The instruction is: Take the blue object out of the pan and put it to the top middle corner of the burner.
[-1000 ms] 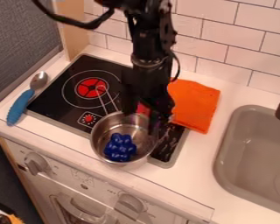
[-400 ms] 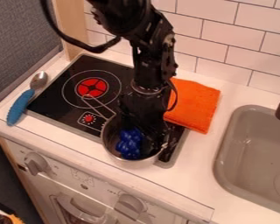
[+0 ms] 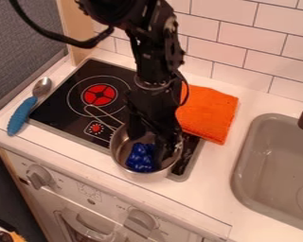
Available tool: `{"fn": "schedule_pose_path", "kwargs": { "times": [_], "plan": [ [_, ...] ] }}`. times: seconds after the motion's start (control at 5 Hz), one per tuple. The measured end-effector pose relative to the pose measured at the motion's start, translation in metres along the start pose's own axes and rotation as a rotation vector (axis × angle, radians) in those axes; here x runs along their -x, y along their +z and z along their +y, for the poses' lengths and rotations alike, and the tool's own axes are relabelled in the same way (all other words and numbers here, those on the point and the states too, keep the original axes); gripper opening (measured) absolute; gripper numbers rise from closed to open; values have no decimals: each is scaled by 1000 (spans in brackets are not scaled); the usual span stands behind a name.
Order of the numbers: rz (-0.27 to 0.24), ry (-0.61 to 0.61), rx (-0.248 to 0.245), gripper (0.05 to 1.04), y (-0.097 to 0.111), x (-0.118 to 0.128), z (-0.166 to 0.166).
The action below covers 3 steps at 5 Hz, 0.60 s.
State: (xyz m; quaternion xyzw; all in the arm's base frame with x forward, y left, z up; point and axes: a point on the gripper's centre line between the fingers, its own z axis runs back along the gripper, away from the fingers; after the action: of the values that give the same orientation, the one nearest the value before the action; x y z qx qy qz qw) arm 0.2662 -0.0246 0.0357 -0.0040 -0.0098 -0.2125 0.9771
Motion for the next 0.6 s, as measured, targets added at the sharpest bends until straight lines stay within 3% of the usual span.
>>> {"fn": "schedule_pose_path", "kwargs": {
  "times": [0.2,0.6],
  "plan": [
    [-1,0,2,999,0,1,4],
    [83,32,13,950,-23,5,6]
  ]
}}
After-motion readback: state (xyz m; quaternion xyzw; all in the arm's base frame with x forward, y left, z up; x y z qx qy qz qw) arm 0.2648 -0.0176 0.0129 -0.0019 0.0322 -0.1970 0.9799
